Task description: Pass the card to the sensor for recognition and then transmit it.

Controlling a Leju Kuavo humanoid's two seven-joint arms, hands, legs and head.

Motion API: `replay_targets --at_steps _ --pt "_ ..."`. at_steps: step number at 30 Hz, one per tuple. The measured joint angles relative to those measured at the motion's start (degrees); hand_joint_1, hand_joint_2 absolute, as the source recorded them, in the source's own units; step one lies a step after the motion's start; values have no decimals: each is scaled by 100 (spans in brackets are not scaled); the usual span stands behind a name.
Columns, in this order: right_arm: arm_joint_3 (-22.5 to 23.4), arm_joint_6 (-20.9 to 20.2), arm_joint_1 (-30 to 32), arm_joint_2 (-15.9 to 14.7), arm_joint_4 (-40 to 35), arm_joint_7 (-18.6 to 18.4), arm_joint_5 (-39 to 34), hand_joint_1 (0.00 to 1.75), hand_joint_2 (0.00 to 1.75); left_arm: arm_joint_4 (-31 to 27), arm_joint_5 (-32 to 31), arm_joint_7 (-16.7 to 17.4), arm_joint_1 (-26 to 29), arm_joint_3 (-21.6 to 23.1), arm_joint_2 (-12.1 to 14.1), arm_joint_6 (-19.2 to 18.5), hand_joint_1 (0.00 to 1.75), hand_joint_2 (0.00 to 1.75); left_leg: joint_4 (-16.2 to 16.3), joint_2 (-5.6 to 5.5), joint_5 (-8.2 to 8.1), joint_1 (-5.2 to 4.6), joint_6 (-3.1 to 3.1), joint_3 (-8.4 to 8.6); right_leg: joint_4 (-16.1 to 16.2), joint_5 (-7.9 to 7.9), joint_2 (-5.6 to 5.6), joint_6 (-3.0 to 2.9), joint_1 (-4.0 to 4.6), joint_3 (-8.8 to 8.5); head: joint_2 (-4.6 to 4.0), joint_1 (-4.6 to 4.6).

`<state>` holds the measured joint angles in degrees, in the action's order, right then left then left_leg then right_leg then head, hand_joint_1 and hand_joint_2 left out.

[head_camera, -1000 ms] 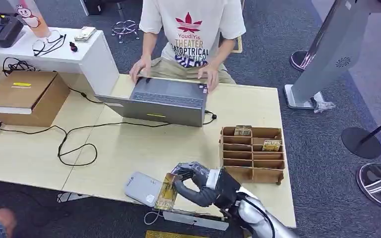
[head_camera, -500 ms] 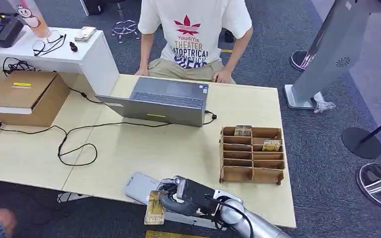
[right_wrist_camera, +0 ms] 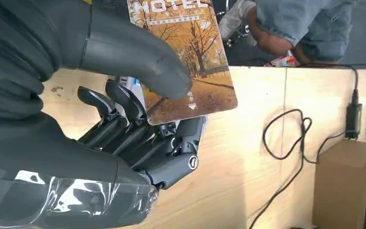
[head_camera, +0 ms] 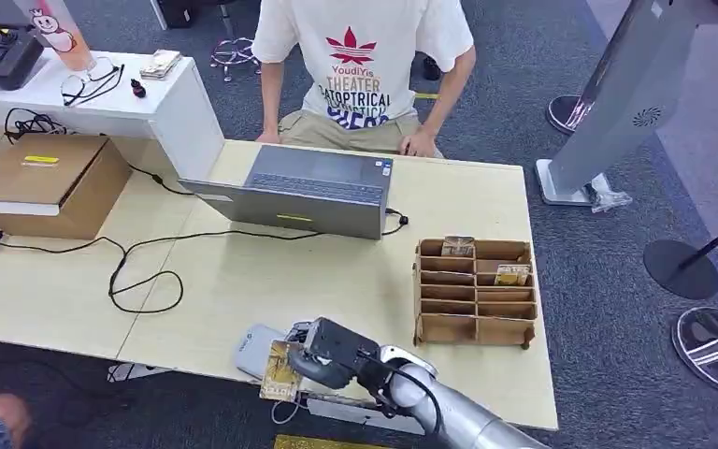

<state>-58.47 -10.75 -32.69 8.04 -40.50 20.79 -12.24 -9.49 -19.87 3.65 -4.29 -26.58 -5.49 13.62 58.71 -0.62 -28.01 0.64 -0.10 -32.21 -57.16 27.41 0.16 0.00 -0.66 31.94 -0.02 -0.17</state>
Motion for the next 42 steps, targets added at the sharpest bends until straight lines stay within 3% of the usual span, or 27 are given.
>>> replay_targets --at_steps 17,29,42 --pt "-157 245 -61 492 1084 -190 188 175 175 0 -90 96 -48 120 -31 44 0 0 0 0 0 0 0 -1 0 0 1 0 0 2 0 2" --pt "-166 277 -63 566 1298 -229 199 175 175 0 -103 96 -60 125 -33 44 0 0 0 0 0 0 0 0 0 0 1 0 0 2 0 2" --pt "-212 653 -83 662 1567 -524 175 175 175 0 -173 164 -99 245 -66 66 0 0 0 0 0 0 0 0 0 0 1 0 0 2 0 2"
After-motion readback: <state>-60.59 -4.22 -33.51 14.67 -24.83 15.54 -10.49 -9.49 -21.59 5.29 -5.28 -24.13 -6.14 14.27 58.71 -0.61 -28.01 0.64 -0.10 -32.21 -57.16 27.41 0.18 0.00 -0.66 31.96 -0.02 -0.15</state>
